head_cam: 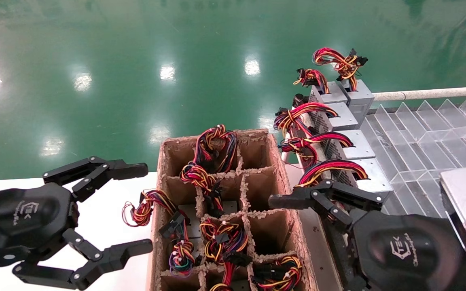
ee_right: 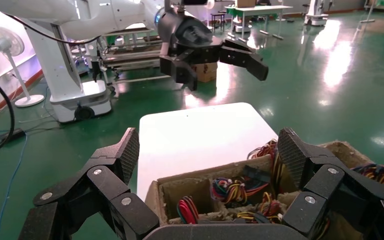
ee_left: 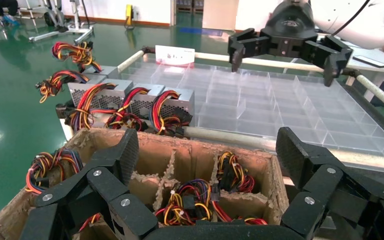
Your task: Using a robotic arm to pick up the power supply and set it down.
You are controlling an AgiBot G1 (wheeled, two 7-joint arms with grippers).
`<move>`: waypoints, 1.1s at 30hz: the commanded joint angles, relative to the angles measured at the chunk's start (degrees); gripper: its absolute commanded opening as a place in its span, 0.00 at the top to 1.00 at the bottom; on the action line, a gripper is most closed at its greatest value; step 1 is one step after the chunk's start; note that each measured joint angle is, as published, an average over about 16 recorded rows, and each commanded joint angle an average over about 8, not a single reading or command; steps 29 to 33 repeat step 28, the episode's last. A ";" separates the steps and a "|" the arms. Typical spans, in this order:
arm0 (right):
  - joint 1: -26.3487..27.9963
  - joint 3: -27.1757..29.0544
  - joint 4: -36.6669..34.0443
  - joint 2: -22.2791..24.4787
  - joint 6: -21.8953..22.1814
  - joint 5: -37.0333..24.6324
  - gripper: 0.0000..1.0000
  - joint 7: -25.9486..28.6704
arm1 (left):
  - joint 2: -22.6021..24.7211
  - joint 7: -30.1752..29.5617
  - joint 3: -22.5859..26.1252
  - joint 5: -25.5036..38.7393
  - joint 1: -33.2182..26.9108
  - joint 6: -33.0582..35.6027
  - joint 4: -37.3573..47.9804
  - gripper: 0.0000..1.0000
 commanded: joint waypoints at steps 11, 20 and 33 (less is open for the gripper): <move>0.12 0.00 -0.19 -0.03 0.08 -0.02 0.00 -0.03 | 0.00 0.00 0.00 0.00 0.00 0.00 0.00 0.00; 0.54 -0.18 -0.80 -0.23 0.37 -0.25 0.00 -0.25 | 0.00 0.00 0.00 0.00 0.00 0.00 0.00 0.00; 0.70 -0.25 -1.03 -0.31 0.47 -0.33 0.00 -0.35 | 0.00 0.00 0.00 0.00 0.00 0.00 0.00 0.00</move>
